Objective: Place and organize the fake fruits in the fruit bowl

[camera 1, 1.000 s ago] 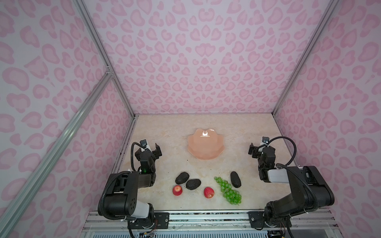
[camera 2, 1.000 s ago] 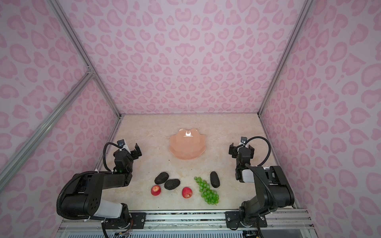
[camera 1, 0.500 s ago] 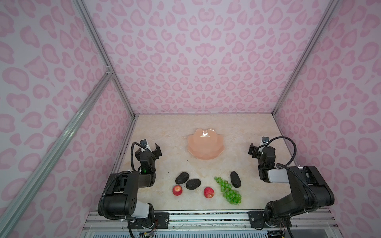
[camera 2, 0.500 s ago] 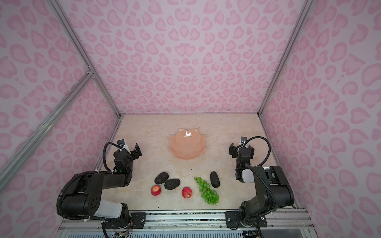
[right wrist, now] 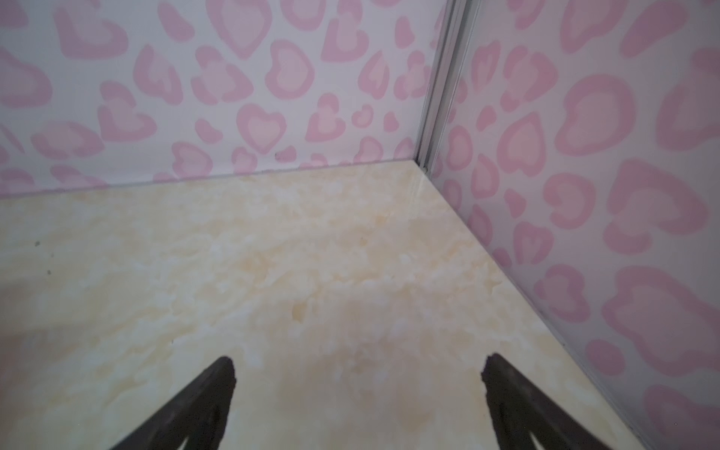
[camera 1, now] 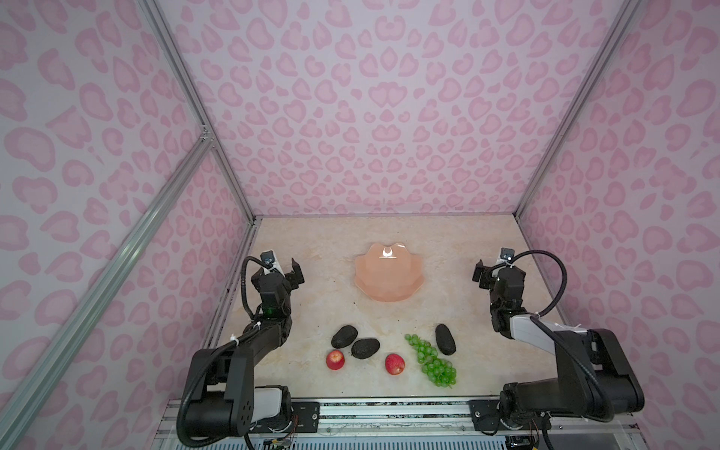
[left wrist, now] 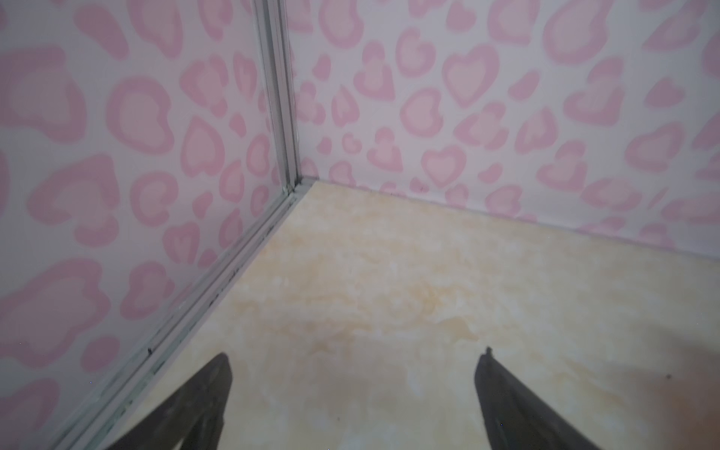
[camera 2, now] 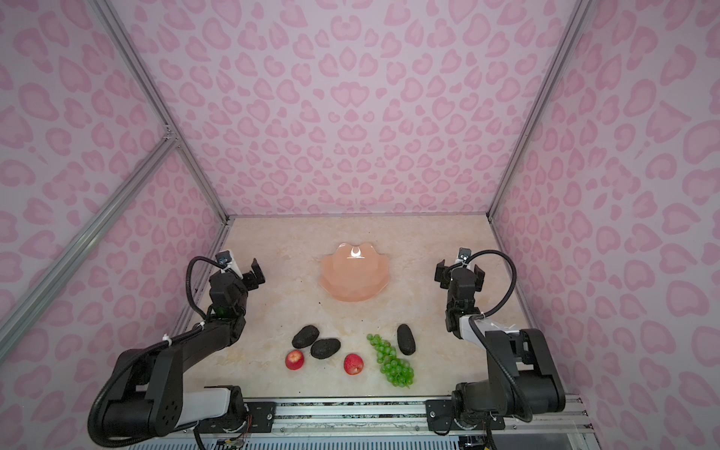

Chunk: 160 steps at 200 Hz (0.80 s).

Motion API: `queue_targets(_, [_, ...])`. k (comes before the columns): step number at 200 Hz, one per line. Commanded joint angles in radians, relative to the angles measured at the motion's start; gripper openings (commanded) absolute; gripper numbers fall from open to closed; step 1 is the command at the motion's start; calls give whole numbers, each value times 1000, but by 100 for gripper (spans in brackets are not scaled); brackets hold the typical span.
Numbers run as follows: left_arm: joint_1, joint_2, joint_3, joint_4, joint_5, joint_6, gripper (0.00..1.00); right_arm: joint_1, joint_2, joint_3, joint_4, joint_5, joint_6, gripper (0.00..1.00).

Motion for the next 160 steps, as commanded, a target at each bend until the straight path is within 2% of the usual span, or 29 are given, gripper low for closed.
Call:
queue_targets(1, [10, -135, 51, -225, 55, -34, 97, -8, -74, 145, -450, 1, 288, 99])
queue_targets(14, [10, -198, 75, -301, 84, -51, 97, -23, -77, 182, -527, -218, 261, 99])
queue_targets(31, [10, -251, 97, -383, 115, -53, 97, -12, -79, 195, -606, -386, 261, 96])
queue_targets(40, [10, -267, 98, -399, 120, -49, 97, 10, -80, 215, -693, -433, 271, 93])
queue_targets(56, [10, -283, 103, -401, 123, -58, 98, 96, -82, 246, -861, -401, 277, 90])
queue_targets(72, [10, -278, 119, -414, 140, -65, 98, 233, -85, 249, -1007, -339, 284, 89])
queue_targets(88, [10, -256, 135, -428, 160, -75, 98, 380, -96, 225, -1084, -272, 348, 89])
queue_targets(108, [10, -232, 168, -462, 197, -79, 98, 510, -113, 188, -1140, -214, 440, 87])
queue_targets(134, [10, -228, 181, -474, 210, -83, 99, 602, -155, 124, -1162, -164, 536, 86])
queue_targets(160, [10, -230, 182, -475, 213, -87, 99, 622, -175, 73, -1143, -175, 587, 84])
